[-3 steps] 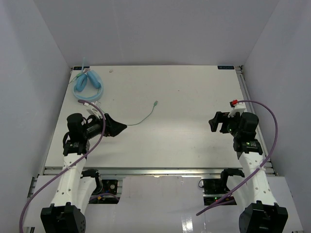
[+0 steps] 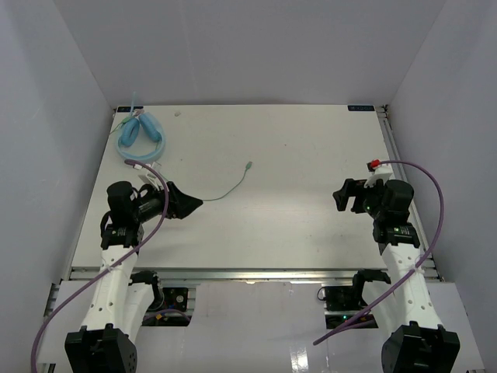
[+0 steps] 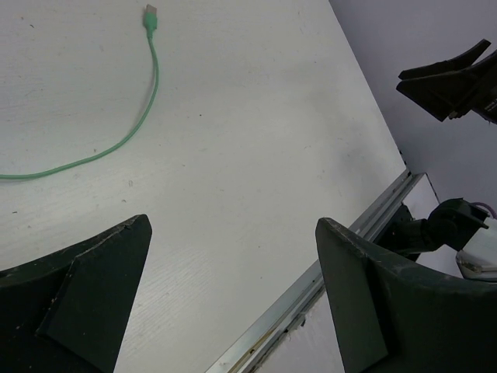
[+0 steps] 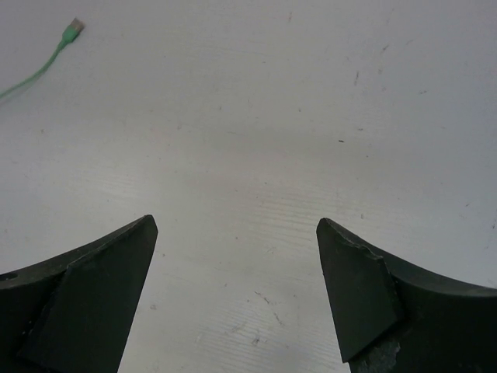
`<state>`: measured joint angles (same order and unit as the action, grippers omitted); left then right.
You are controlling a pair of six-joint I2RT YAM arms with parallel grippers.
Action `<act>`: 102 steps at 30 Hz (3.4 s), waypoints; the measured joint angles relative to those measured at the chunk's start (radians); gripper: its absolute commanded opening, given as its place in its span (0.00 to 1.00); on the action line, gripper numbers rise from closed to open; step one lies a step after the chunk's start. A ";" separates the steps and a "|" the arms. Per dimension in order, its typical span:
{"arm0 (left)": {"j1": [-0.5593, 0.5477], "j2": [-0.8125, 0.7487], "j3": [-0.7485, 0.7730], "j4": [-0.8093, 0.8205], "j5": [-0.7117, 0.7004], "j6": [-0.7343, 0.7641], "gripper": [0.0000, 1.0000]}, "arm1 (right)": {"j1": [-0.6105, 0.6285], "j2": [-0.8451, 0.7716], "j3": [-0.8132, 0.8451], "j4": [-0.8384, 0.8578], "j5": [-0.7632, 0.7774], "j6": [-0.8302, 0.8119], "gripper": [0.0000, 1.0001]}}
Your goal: Wrap the headphones
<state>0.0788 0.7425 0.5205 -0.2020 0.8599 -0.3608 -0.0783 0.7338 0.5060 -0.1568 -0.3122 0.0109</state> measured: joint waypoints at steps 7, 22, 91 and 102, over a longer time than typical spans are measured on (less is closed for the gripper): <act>-0.003 0.001 0.000 -0.035 -0.158 -0.015 0.98 | 0.000 0.026 0.010 -0.098 -0.403 -0.423 0.90; 0.284 0.441 0.258 -0.180 -0.442 -0.344 0.94 | 0.002 0.154 0.010 -0.133 -0.579 -0.566 0.90; 0.215 1.429 1.273 -0.406 -0.722 -0.866 0.90 | 0.002 0.164 0.010 -0.142 -0.545 -0.592 0.90; 0.206 1.463 1.279 -0.502 -0.780 -0.866 0.46 | 0.002 0.167 0.011 -0.143 -0.535 -0.594 0.90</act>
<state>0.2851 2.2053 1.7998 -0.7038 0.0801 -1.2272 -0.0765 0.9005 0.5167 -0.3000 -0.8467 -0.5835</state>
